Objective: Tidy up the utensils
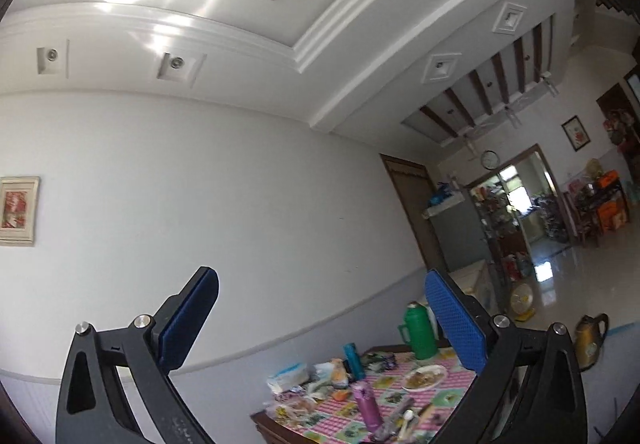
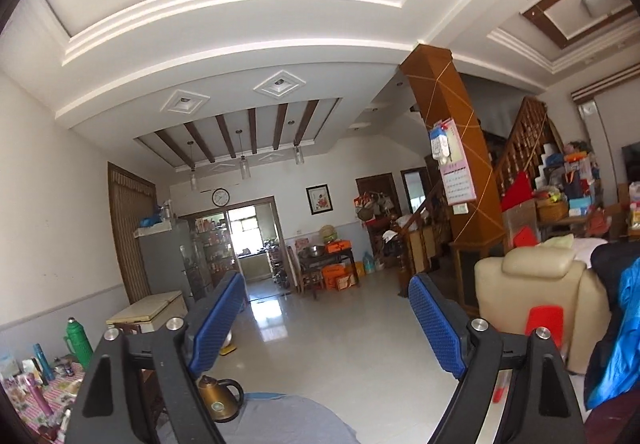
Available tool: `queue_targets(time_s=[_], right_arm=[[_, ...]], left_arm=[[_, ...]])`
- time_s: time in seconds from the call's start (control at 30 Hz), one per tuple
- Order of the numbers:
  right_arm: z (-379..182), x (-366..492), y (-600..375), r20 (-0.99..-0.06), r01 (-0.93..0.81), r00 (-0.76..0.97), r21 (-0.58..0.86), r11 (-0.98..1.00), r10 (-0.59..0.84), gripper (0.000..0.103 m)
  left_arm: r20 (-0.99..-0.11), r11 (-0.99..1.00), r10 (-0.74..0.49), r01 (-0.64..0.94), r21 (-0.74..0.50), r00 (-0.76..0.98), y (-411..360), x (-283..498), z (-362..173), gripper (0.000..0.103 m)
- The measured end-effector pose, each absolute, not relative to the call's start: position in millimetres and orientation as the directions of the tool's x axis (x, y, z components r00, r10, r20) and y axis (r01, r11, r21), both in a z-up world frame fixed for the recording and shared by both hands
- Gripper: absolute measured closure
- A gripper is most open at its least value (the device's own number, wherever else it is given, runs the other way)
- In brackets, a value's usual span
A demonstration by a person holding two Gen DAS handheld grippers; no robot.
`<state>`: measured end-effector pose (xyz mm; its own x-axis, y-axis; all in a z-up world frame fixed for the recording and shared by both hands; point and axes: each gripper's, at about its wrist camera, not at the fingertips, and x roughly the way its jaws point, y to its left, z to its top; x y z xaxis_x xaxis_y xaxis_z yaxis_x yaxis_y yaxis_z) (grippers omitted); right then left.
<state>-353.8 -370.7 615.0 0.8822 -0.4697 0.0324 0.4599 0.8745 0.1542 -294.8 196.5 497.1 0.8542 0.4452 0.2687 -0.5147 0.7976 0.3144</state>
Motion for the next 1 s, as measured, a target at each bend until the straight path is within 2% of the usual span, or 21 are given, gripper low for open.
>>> queue_targets(time_s=[0.07,0.13,0.3,0.37,0.43,0.53,0.63,0.7,0.87,1.0], right_arm=[[598,-341,-356,0.0,0.437,0.898,0.129,0.89,-0.44,0.013],[563,-318,-340,-0.062,0.371,0.929,0.114,0.922,-0.366,0.013],[435,-260,-294,-0.214,0.221,0.956,0.075,0.972,-0.201,0.013],[376,-242,-275,-0.304,0.113,0.949,0.086,0.99,-0.082,0.013],[312,-227,-249,-0.403,0.023,0.915,0.119,0.993,0.027,0.013],[235,-215,-225,-0.523,-0.061,0.842,0.151,0.987,0.132,0.013],[191,-210,-216,-0.543,-0.077,0.824,0.17,0.982,0.159,0.013],[178,-203,-221,-0.534,-0.033,0.833,0.211,0.977,0.143,0.013],[165,-184,-223,-0.555,-0.008,0.821,0.229,0.973,0.137,0.013],[172,-180,-227,-0.509,-0.023,0.848,0.241,0.97,0.147,0.013]], left_arm=[[0.194,0.843,0.373,-0.419,0.339,0.907,171,-258,462,0.0],[0.058,0.908,0.259,-0.264,0.326,0.964,146,-213,408,0.001],[-0.197,0.953,0.032,0.03,0.301,0.98,82,-160,273,0.0],[-0.336,0.96,-0.058,0.145,0.238,0.94,64,-144,212,0.0],[-0.443,0.966,-0.094,0.189,0.175,0.891,58,-134,162,0.001],[-0.519,0.971,-0.126,0.213,0.111,0.845,57,-121,120,0.0],[-0.575,0.971,-0.149,0.229,0.069,0.805,59,-105,99,0.001],[-0.587,0.974,-0.159,0.223,0.039,0.794,58,-99,96,0.001],[-0.588,0.967,-0.168,0.249,0.059,0.791,48,-108,91,0.001],[-0.586,0.969,-0.173,0.242,0.042,0.792,54,-120,92,0.001]])
